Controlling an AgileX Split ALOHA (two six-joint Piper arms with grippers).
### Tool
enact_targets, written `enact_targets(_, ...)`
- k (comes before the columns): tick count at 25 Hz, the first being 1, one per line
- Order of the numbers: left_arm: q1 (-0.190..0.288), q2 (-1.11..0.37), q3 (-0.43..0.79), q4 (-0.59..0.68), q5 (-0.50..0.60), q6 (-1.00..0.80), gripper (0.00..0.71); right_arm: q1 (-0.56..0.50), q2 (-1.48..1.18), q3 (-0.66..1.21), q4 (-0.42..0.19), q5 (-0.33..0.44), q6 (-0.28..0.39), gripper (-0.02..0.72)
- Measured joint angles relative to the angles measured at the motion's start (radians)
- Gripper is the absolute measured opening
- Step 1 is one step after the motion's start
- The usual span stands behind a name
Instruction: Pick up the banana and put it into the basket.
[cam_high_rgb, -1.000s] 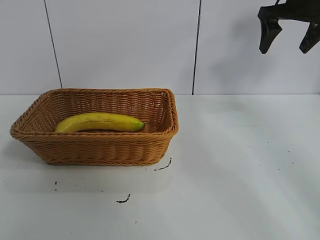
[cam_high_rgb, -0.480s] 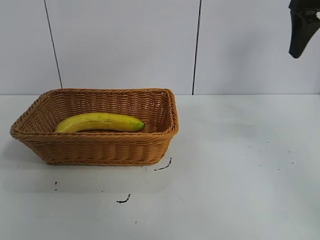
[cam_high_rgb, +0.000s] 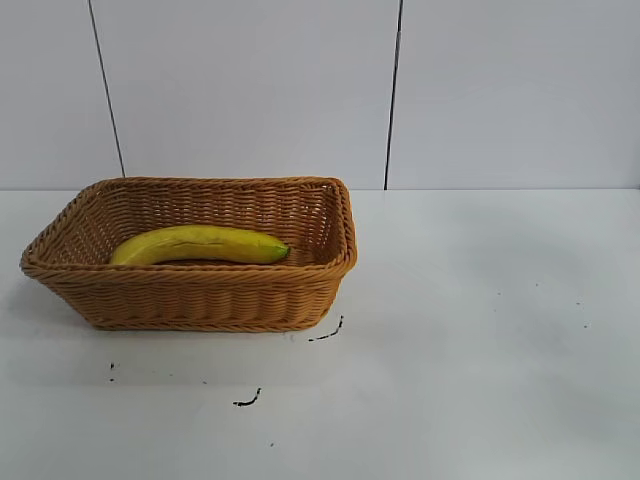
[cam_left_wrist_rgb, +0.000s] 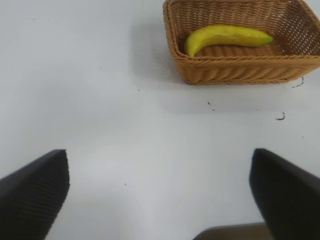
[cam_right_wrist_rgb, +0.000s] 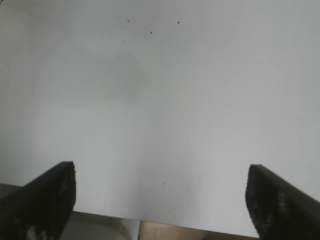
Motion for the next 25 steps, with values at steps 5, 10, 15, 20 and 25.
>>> enact_targets(5,0.0,0.0,0.0,0.0,0.0,0.0,0.695,0.0,-0.265,0.064,-0.01,0.007,0.001,0.635)
enact_targets(10,0.0,0.0,0.0,0.0,0.0,0.0,0.695,0.0,-0.444,0.066,-0.014,0.004,0.001,0.634)
enact_targets(15,0.0,0.0,0.0,0.0,0.0,0.0,0.695,0.0,-0.554,0.068,-0.014,0.004,0.001,0.634)
enact_targets(20,0.0,0.0,0.0,0.0,0.0,0.0,0.695,0.0,-0.628,0.068,-0.014,0.005,0.011,0.634)
enact_targets(25,0.0,0.0,0.0,0.0,0.0,0.0,0.695,0.0,-0.628,0.068,-0.016,0.005,0.019,0.634)
